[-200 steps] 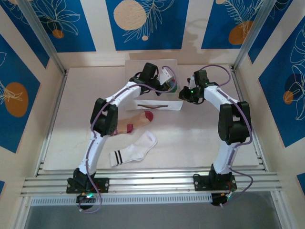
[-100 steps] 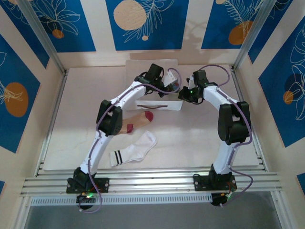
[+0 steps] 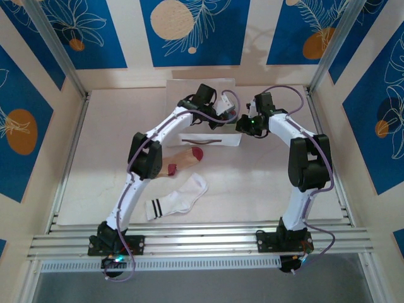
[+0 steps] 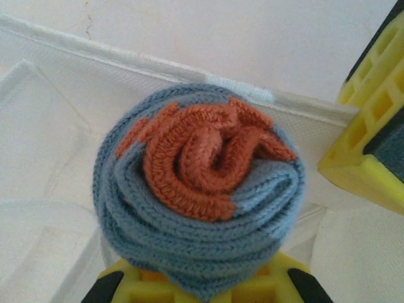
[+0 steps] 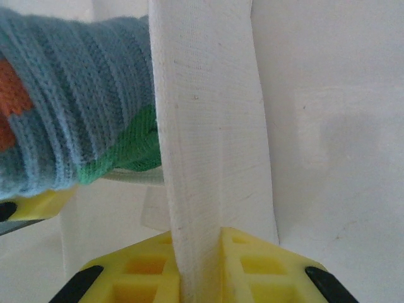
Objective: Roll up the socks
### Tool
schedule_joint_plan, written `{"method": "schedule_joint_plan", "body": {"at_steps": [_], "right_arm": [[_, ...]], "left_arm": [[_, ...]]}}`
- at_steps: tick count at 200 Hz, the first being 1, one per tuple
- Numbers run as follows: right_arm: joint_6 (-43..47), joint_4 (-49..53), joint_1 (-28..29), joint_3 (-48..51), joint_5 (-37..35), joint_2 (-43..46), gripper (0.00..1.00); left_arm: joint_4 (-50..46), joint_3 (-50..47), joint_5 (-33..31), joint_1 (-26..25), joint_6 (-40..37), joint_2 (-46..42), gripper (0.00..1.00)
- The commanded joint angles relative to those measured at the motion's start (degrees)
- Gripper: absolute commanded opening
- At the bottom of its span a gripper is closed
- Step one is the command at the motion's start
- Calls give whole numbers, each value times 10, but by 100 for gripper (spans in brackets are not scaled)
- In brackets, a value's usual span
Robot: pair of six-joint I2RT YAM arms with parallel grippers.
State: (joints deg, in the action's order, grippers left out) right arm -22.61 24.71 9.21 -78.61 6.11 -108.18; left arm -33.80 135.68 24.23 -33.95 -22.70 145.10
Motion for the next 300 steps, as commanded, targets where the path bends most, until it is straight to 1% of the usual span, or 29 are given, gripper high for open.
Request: {"method": "schedule_joint_plan", "body": {"at_steps": [1,38,70,85,94,111,143,158,207,229,242,271,282,300], "right_arm": [[13,18,5,0,-1,10,19],[24,7,5,5,12,10,19],[35,-6,7,10,28,11,19],[36,-7,9,10,29,11,19],[35,-5,8,9,27,10,19],[26,3,10,4,14,9,19],[5,15,11,-3,-8,9,19],[-4,16,11,-5,-17,10,19],[-21,31,15,-26,-67,10,19],[-27,48,10,-43,-107,9,19],[-35,59,0,-54,-131,4,17],[-60,55,-24,-50,-143,12,17],[-68,52,-29,-45,-142,16,20],[-74,51,-30,-36,-135,29,33]], "left_arm": [[-60,4,40,6,-15,-23,0],[-118,15,41,9,-44,-27,0],[-186,69,18,9,-48,8,0],[-201,91,11,9,-42,25,0],[-198,91,9,9,-36,27,14],[-188,92,11,9,-31,22,31],[-167,90,9,10,-34,-3,48],[-160,90,13,13,-36,-15,53],[-142,80,46,23,-29,-80,56],[-107,32,56,30,-18,-134,57],[-80,-7,57,35,-9,-170,58],[-66,-75,52,44,-4,-232,58],[-66,-107,49,45,-4,-256,58],[-50,-180,41,49,0,-306,58]]}}
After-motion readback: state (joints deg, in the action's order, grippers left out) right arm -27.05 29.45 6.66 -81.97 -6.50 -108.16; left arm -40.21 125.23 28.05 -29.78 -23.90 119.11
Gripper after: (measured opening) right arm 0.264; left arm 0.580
